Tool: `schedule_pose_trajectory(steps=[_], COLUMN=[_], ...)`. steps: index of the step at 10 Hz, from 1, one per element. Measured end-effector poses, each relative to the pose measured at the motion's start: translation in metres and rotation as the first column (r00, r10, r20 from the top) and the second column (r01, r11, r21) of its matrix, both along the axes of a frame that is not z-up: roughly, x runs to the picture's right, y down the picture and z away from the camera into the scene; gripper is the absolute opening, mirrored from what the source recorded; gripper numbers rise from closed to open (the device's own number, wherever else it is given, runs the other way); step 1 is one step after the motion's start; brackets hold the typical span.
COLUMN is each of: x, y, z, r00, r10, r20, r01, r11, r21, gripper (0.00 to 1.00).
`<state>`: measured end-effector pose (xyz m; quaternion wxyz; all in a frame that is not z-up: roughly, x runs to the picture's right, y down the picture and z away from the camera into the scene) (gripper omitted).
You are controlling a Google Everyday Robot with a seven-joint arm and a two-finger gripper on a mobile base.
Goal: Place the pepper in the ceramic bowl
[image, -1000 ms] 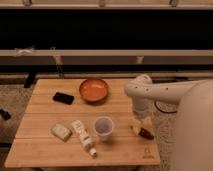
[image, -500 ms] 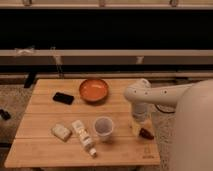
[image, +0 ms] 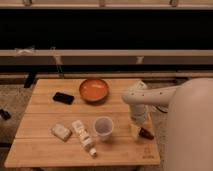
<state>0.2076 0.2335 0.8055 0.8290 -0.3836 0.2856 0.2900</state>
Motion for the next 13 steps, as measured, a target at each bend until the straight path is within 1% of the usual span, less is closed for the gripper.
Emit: schedule_pose_trajectory(steps=[1,2,3,4,6,7,8,9,10,11,13], x=[0.001,0.001,0.002,0.003,0.005,0.007,0.007,0.006,0.006,0.005,0.002], y=[0.002,0.004,0.005,0.006,0.007,0.010,0.010,0.007,-0.003,-0.015,-0.046], z=[0.001,0.003,0.003,0.004,0.004,0.005,0.006,0.004,0.000,-0.003,-0.005], r00=[1.000,1.000,1.000,1.000,1.000,1.000,1.000,0.999,0.999,0.999,0.999], r10=[0.001,-0.001,-0.003,-0.003,0.000,-0.006,-0.011,-0.016,-0.022,-0.030,-0.030], r20=[-0.004,-0.005,-0.008,-0.010,-0.015,-0.024,-0.025,-0.030,-0.037,-0.033,-0.009], r01=[-0.001,0.000,0.003,0.002,0.000,0.004,0.010,0.014,0.020,0.028,0.030], r11=[1.0000,0.9998,0.9997,0.9996,0.9994,0.9987,0.9983,0.9981,0.9982,0.9984,0.9990], r21=[-0.009,-0.018,-0.025,-0.028,-0.035,-0.051,-0.057,-0.060,-0.056,-0.050,-0.034], gripper=[0.76,0.66,0.54,0.47,0.28,0.17,0.12,0.10,0.10,0.10,0.10])
